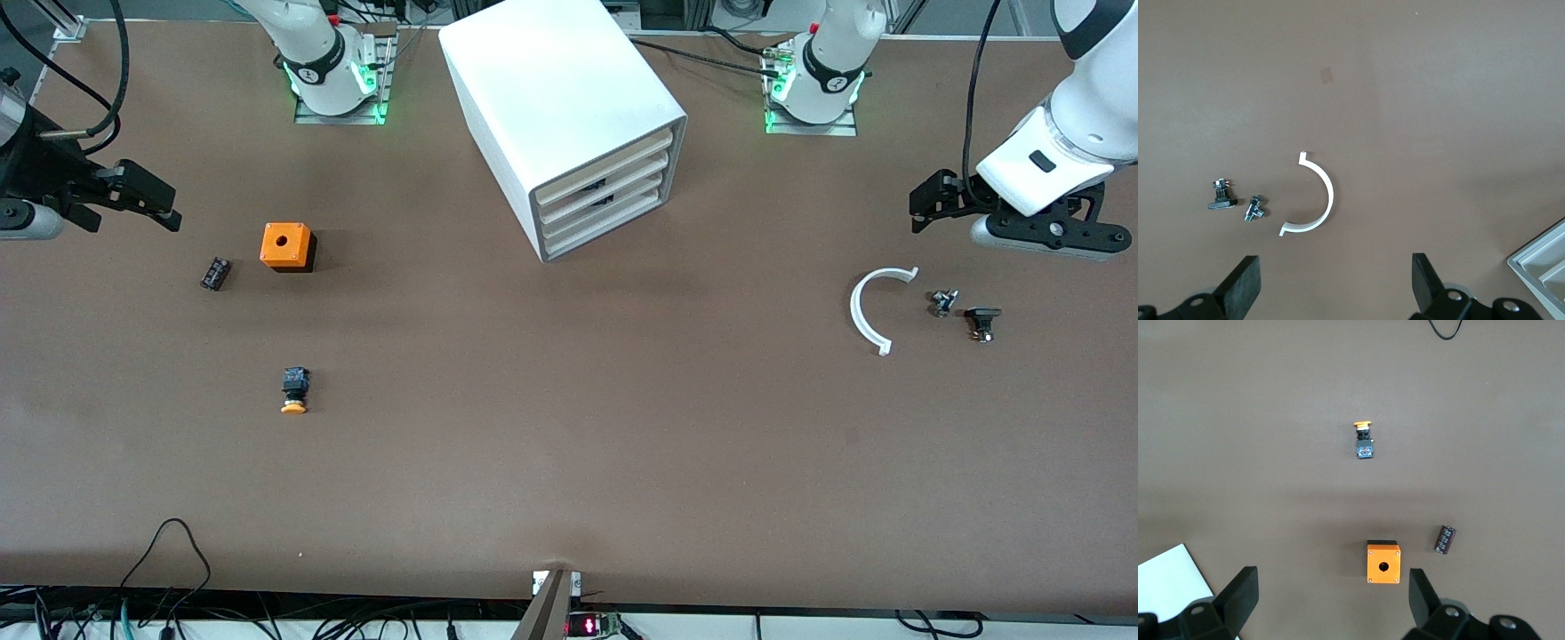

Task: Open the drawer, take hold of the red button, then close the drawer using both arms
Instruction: 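Move the left gripper toward the cabinet while the right gripper rises, then grasp the drawer handle with the left gripper while the right gripper approaches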

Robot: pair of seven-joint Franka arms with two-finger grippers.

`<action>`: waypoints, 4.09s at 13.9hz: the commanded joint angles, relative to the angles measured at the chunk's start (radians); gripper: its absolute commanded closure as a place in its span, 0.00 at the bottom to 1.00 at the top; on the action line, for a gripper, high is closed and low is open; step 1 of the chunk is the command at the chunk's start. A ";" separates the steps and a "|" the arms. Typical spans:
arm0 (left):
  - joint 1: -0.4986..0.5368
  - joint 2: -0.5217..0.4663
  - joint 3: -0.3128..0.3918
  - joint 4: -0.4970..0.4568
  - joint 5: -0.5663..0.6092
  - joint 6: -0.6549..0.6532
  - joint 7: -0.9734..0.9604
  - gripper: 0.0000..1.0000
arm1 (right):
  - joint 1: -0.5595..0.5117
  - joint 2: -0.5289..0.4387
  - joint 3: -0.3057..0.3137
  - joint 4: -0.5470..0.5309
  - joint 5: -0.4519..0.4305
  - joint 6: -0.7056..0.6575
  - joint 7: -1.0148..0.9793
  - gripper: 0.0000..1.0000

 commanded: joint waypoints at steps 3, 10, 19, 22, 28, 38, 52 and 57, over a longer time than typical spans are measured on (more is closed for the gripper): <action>-0.005 -0.007 0.003 0.015 -0.003 -0.025 0.000 0.00 | -0.002 0.016 0.011 0.033 -0.008 -0.017 0.006 0.00; -0.005 -0.001 0.003 0.015 -0.009 -0.022 -0.001 0.00 | -0.006 0.026 0.003 0.043 -0.011 -0.012 -0.002 0.00; 0.000 0.025 0.003 0.029 -0.188 -0.215 0.025 0.00 | 0.003 0.200 0.011 0.036 0.007 -0.003 0.004 0.00; 0.005 0.054 0.004 0.026 -0.308 -0.330 0.094 0.00 | 0.049 0.237 0.009 0.034 0.009 0.004 0.029 0.00; 0.075 0.198 0.006 0.015 -0.731 -0.422 0.341 0.00 | 0.118 0.312 0.009 0.036 0.018 0.067 0.121 0.00; 0.049 0.362 -0.052 -0.255 -1.104 -0.157 0.795 0.00 | 0.253 0.334 0.011 0.040 0.070 0.175 0.166 0.00; -0.072 0.499 -0.079 -0.556 -1.399 -0.048 1.134 0.19 | 0.395 0.486 0.009 0.303 0.067 0.178 0.737 0.00; -0.118 0.528 -0.099 -0.569 -1.425 -0.039 1.136 0.36 | 0.434 0.538 0.011 0.388 0.070 0.184 0.912 0.00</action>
